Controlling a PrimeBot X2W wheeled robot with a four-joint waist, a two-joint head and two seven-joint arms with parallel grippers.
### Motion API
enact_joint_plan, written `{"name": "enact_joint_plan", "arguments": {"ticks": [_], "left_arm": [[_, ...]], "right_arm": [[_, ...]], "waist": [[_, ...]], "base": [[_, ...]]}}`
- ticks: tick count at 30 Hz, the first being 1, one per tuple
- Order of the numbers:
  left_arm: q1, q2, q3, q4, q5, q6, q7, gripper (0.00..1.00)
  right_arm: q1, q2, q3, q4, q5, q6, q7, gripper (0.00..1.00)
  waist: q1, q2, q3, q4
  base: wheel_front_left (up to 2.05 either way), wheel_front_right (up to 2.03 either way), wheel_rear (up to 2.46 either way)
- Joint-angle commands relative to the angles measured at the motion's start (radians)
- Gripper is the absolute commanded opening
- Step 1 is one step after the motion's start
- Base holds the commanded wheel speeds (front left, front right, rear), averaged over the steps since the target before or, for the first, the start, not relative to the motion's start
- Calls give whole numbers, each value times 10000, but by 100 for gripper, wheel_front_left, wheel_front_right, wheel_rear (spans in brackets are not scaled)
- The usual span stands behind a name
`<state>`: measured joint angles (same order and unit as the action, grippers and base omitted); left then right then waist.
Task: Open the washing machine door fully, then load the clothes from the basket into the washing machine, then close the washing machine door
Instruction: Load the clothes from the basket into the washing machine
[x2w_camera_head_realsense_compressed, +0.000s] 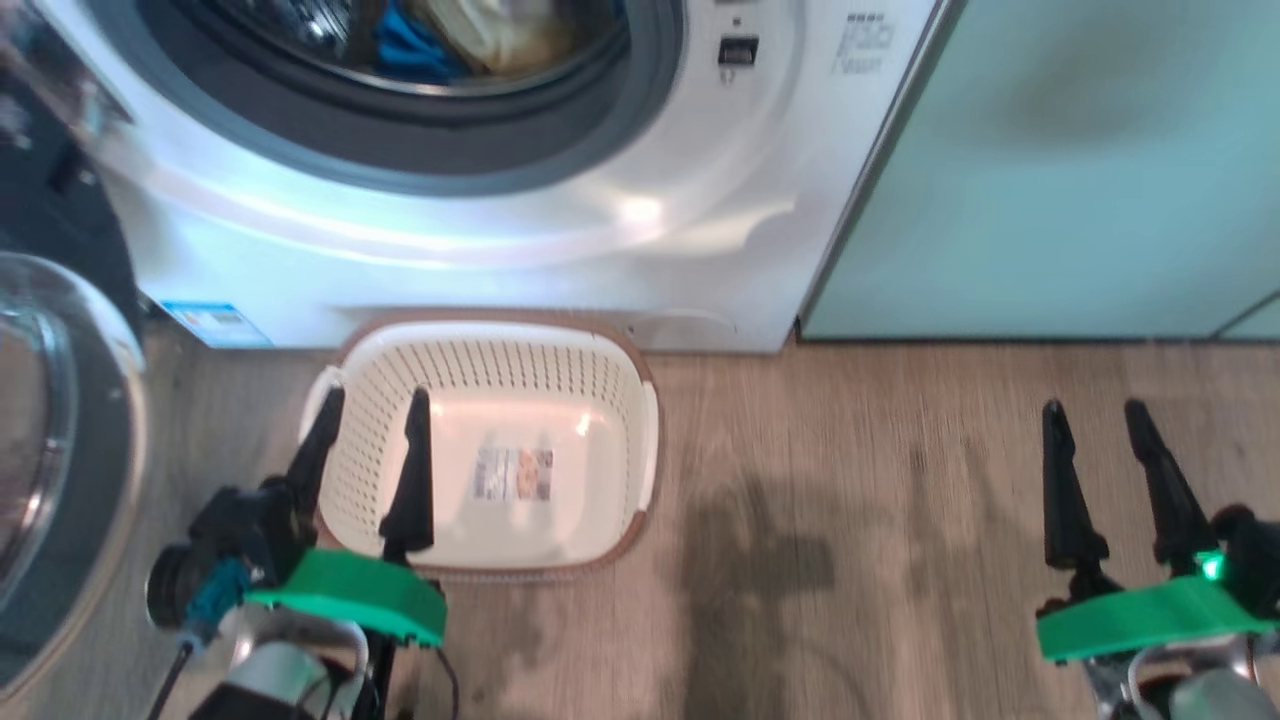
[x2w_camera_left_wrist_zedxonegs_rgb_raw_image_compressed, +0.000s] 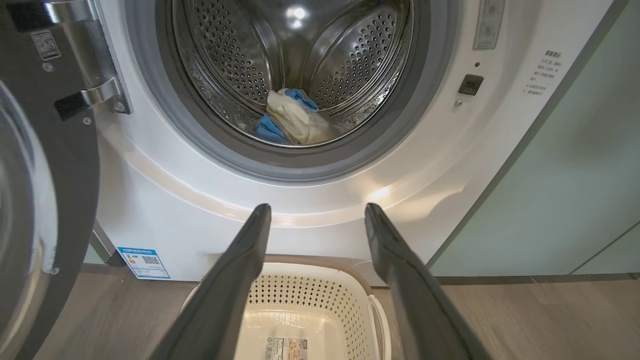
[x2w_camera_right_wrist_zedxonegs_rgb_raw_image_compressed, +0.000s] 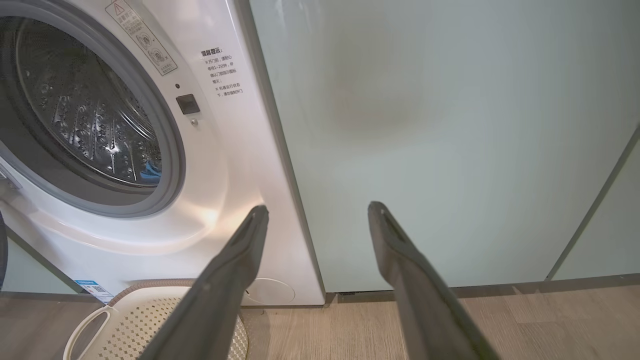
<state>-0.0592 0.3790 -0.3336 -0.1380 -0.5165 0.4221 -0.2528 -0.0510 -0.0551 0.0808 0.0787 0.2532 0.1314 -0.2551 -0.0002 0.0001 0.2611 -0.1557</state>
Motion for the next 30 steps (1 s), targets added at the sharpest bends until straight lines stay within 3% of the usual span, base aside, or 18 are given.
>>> {"name": "enact_joint_plan", "arguments": {"ticks": [1,16,30], "left_arm": [[-32,90,417,-221,75,292,-84,100],[1469,-365,735,-58,368,-547,-88,100],[1641,-418,828,152,408,-682,-89,100]], "right_arm": [[42,-168,231,-284,-146,-7,-67,100],[1252,-190,293,-220,-344,-7,-67,100],[1523,-146,335,-268,-354,-7,-67,100]], "waist": [[2,-1,-557,153],[2,-1,-2378,438],[2,-1,-2585,463]], "base": [[0,0,0],[0,0,0],[0,0,0]]}}
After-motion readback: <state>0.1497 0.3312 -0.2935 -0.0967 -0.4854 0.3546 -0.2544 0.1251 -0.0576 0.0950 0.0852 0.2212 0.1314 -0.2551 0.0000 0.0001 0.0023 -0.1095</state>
